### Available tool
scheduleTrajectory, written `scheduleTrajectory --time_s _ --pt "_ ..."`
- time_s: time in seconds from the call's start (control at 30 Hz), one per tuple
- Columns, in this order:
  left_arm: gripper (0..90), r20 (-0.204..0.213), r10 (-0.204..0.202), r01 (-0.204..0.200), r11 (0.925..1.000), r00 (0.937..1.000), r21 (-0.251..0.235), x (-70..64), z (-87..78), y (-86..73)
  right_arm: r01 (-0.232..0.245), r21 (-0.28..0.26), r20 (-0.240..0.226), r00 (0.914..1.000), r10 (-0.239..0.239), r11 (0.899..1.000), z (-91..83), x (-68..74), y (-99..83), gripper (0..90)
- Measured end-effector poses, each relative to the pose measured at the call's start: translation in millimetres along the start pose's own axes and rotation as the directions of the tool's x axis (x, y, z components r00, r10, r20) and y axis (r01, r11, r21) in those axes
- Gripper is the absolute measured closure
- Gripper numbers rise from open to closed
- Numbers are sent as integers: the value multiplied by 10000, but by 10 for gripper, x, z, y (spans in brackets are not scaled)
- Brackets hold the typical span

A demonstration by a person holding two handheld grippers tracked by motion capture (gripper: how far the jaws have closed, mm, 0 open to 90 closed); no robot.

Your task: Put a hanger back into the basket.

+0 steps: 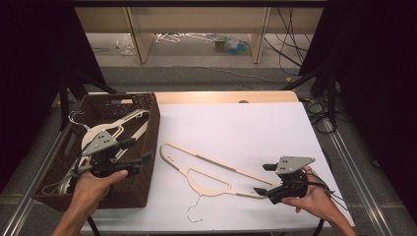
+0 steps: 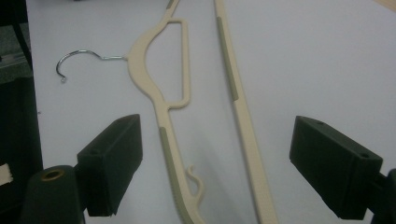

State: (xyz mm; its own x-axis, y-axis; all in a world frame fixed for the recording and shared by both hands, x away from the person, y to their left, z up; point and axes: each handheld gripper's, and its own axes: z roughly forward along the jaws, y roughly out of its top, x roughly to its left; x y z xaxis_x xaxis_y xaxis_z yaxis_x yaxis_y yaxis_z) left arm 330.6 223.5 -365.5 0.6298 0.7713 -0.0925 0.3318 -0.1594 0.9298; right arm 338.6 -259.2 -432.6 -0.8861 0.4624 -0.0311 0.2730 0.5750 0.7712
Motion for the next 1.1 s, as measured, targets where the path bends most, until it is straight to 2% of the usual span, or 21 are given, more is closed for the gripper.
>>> scheduleTrajectory --time_s 0.07,0.13,0.17,0.23,0.3,0.33,0.5,0.57,0.7,0.8,0.83,0.93,1.0,1.03,1.07,1.1 --pt "207 48 31 -31 10000 10000 -58 -65 7 -26 -12 -100 12 10000 13 9999 2 -1 0 185" --pt "199 323 31 -32 10000 9995 51 -124 21 -65 -58 -44 48 10000 58 10000 -10 -1 3 186" --pt "193 392 -118 116 9999 9992 49 -165 22 -89 -76 -38 53 10000 76 10000 -8 5 3 187" --pt "193 447 99 -95 9999 9989 -77 -228 24 -139 13 -25 -15 10000 -13 10000 8 7 7 187" --pt "194 529 169 -172 9998 9985 38 -294 33 -183 3 -26 -3 10000 -3 10000 27 18 10 190" --pt "194 476 399 -406 9991 9981 129 -340 41 -220 -34 -44 -41 10000 34 10000 35 20 10 190" --pt "200 659 452 -472 9985 9968 289 -480 81 -375 11 133 -163 9999 -9 9999 72 41 -4 211" --pt "200 713 723 -745 9968 9948 286 -511 82 -408 66 146 -180 9998 -63 9999 76 47 -5 216" --pt "199 681 763 -772 9969 9948 113 -564 68 -482 196 181 -295 9994 -190 9996 91 69 0 232" --pt "199 670 1018 -1022 9948 9925 34 -600 64 -527 287 308 -417 9988 -274 9991 123 109 3 240" --pt "196 733 945 -935 9955 9928 -166 -614 71 -547 324 363 -463 9985 -307 9988 136 122 6 242" --pt "192 882 1082 -1078 9941 9902 -98 -645 79 -582 455 501 -725 9965 -418 9977 196 184 18 261" --pt "192 945 1352 -1361 9907 9863 37 -675 92 -602 605 731 -898 9945 -538 9955 251 228 28 276" --pt "192 1043 1236 -1247 9922 9868 41 -695 105 -617 675 845 -1001 9932 -589 9941 282 248 33 291" --pt "192 1028 1344 -1367 9905 9856 158 -699 106 -624 700 1032 -1096 9922 -586 9922 315 264 36 308" --pt "192 1109 1290 -1318 9911 9854 180 -716 126 -642 717 1125 -1081 9924 -595 9911 345 273 37 326"
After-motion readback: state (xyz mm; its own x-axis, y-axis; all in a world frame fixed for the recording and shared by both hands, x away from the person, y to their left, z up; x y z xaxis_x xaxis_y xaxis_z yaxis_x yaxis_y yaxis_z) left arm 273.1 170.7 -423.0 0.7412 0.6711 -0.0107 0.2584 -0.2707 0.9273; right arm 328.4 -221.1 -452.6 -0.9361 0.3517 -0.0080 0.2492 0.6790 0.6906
